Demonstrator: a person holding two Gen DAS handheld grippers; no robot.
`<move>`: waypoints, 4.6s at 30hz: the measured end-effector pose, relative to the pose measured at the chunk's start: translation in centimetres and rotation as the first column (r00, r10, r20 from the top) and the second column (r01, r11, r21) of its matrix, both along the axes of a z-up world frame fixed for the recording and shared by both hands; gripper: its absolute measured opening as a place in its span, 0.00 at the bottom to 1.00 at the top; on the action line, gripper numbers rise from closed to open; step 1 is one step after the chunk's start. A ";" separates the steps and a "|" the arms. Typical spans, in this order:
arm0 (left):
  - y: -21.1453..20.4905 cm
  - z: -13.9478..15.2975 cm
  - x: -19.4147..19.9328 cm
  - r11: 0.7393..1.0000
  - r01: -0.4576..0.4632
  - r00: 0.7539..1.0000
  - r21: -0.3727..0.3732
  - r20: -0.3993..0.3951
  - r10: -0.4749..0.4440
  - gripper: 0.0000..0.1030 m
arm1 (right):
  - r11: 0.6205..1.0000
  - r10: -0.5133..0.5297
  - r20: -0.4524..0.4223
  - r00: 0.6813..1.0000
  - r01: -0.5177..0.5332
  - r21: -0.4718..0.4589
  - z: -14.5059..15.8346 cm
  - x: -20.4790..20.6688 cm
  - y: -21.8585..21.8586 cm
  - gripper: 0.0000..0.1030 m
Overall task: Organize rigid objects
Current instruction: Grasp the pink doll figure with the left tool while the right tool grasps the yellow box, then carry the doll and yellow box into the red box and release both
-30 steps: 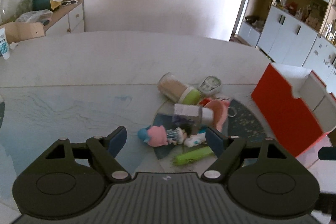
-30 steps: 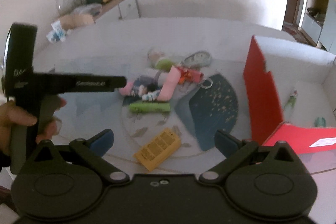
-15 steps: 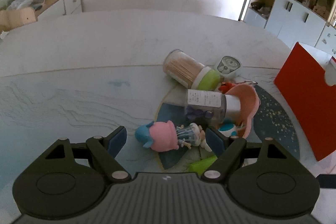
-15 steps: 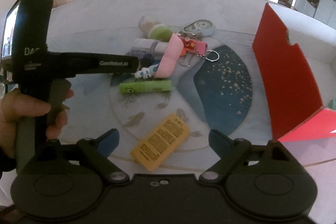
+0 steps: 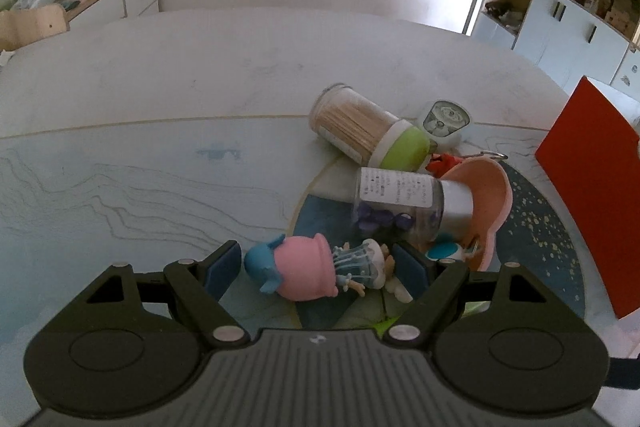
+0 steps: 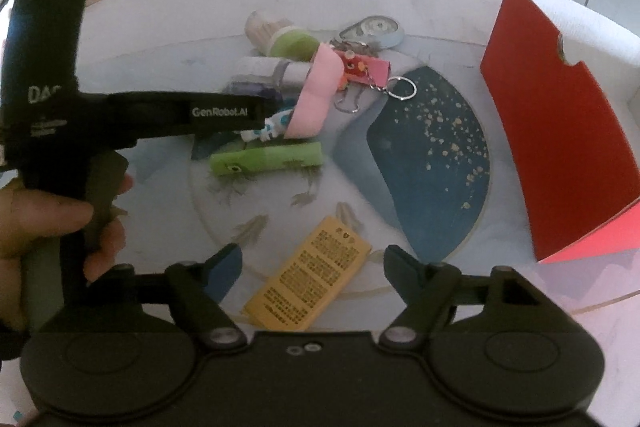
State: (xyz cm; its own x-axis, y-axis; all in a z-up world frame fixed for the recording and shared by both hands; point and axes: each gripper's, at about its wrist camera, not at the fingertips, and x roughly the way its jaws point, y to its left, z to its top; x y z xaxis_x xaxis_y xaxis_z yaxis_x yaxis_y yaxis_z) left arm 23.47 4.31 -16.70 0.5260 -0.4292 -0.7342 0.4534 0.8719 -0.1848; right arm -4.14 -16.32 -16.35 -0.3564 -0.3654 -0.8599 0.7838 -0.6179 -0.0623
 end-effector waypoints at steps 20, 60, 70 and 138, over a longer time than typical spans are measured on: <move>1.8 -0.5 -0.5 0.999 -0.027 0.999 -0.033 0.021 0.028 0.76 | 0.999 -0.033 -0.023 0.999 0.033 0.015 -0.9 0.7 0.8 0.33; 1.2 12.1 -7.8 0.971 0.175 0.984 -0.160 0.053 -0.169 0.76 | 0.973 -0.086 -0.126 0.988 0.056 -0.223 12.1 -2.8 9.8 0.28; -4.5 15.8 -11.3 0.956 0.251 0.964 -0.153 0.129 -0.233 0.76 | 0.967 -0.100 -0.152 0.983 0.060 -0.248 14.5 -7.2 14.0 0.28; -37.3 7.0 -7.3 0.923 0.279 0.955 0.265 -0.174 -0.239 0.76 | 0.989 0.097 -0.035 0.995 -0.092 0.117 6.7 -26.9 15.1 0.28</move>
